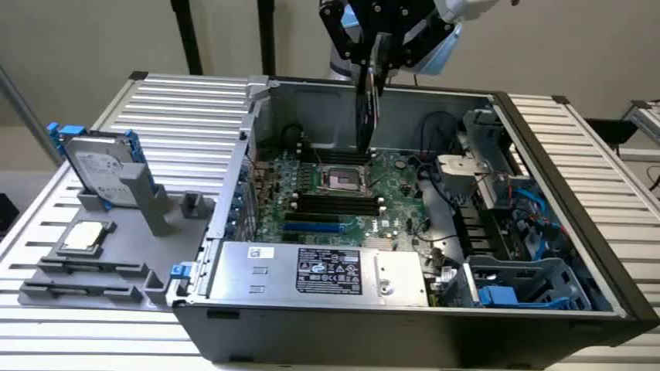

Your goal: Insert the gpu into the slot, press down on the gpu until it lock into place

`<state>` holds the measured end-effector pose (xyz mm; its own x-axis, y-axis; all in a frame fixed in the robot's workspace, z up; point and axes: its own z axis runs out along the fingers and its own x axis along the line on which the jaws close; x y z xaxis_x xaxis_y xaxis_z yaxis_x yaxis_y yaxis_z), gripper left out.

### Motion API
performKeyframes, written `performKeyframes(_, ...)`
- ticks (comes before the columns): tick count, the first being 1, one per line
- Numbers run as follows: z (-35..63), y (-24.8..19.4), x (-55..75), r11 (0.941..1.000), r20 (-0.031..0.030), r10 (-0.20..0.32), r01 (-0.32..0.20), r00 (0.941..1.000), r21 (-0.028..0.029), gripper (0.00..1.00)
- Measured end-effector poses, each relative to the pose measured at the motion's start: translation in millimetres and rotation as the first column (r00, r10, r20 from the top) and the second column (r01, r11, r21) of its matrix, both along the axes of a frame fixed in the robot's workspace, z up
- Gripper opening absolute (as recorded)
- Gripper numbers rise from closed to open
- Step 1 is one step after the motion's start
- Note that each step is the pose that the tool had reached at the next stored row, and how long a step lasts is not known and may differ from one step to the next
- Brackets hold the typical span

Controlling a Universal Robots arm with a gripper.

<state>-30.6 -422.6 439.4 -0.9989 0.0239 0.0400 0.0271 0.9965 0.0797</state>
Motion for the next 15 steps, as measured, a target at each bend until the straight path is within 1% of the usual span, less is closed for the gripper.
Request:
performKeyframes(10, -0.6, 0.1, 0.0, 1.0, -0.0001, 0.002, -0.002, 1.0, 0.0005, 0.26)
performKeyframes(12, -1.4, 0.1, 0.0, 0.9993, 0.0001, 0.036, -0.036, 0.9993, 0.0008, 0.26)
performKeyframes(15, -2.2, 0.2, 0.0, 0.9959, 0.0, 0.09, -0.09, 0.9959, 0.0006, 0.26)
